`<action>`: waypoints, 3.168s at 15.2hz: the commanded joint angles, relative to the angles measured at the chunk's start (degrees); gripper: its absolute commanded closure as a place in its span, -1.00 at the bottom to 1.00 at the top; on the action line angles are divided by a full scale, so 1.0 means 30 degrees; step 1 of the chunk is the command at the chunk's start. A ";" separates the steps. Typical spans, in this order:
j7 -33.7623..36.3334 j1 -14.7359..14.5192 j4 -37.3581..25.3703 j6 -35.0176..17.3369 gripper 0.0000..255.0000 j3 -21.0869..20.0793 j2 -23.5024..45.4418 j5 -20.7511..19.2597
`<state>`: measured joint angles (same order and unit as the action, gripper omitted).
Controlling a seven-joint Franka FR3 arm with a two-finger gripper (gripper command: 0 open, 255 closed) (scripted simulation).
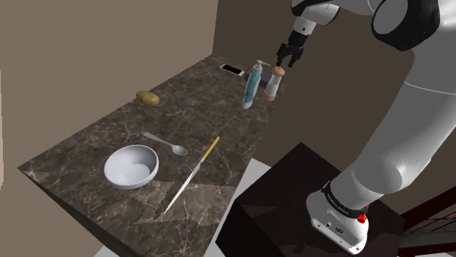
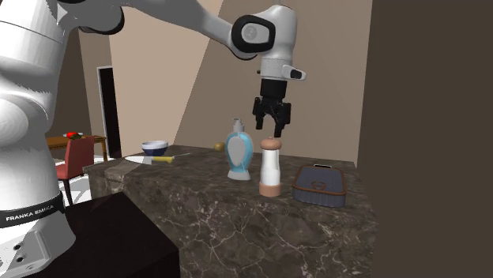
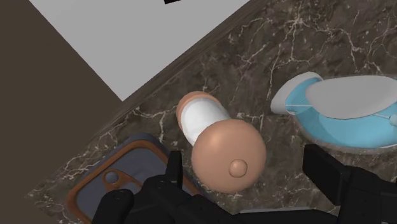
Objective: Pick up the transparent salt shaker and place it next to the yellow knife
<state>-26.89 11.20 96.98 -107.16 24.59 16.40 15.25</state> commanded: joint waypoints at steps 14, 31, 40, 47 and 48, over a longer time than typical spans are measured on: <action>-0.0347 -0.0008 0.1031 -0.1581 -1.00 -0.0163 0.0636 0.0427; 0.0048 -0.0029 -0.0069 -0.0036 1.00 -0.0042 0.0102 0.0069; 0.0475 0.0026 -0.1856 0.2071 1.00 0.0064 -0.0296 -0.0226; 0.0746 0.0145 -0.3576 0.3817 1.00 0.0123 -0.0351 -0.0314; 0.0781 0.0169 -0.3849 0.4075 1.00 0.0131 -0.0339 -0.0316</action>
<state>-24.61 11.62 86.24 -95.74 24.94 15.38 14.32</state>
